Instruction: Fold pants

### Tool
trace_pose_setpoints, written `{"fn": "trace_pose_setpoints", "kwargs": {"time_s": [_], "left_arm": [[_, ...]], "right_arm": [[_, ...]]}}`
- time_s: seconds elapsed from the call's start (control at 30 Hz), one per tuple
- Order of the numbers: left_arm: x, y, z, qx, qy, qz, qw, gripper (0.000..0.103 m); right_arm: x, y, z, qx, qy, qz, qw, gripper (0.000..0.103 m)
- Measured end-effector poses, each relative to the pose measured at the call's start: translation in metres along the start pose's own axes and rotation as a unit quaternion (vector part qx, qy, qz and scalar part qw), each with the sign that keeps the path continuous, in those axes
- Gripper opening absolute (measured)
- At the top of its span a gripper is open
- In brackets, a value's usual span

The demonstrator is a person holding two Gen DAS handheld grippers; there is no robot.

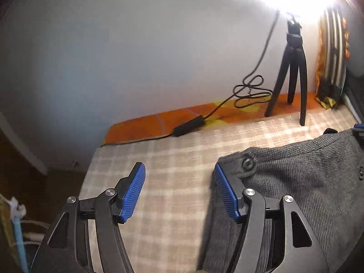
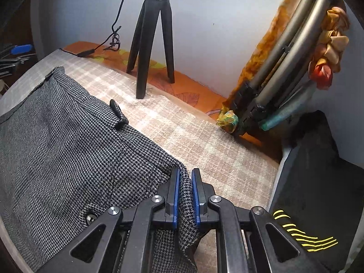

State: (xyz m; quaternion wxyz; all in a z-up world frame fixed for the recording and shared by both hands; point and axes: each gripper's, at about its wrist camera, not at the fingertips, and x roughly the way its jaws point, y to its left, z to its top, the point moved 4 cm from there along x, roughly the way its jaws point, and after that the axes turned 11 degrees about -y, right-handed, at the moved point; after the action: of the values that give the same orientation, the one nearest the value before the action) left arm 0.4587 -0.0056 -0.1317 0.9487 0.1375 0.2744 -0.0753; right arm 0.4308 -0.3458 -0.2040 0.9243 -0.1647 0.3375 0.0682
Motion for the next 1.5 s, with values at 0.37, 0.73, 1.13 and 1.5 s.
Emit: {"fn": "trace_pose_setpoints", "kwargs": {"time_s": [0.37,0.73,1.13,1.5], "left_arm": [[-0.082,-0.004,-0.044,-0.007,-0.002,-0.053,0.9986,0.064],[-0.098,-0.084,-0.11,0.066,0.055,-0.131,0.9877,0.064],[-0.103,-0.089,-0.134,0.079,0.07,-0.122,0.9869,0.064],[-0.089,-0.169,-0.064,0.1,-0.006,-0.134,0.9858,0.064]], "right_arm": [[-0.078,-0.009,-0.011,0.099,-0.041,0.024,0.994,0.064],[-0.156,0.017,-0.107,0.261,-0.007,0.041,0.964,0.087],[-0.129,0.025,-0.142,0.436,0.002,0.096,0.895,0.088],[-0.11,0.018,-0.15,0.518,-0.045,0.069,0.852,0.078]]}}
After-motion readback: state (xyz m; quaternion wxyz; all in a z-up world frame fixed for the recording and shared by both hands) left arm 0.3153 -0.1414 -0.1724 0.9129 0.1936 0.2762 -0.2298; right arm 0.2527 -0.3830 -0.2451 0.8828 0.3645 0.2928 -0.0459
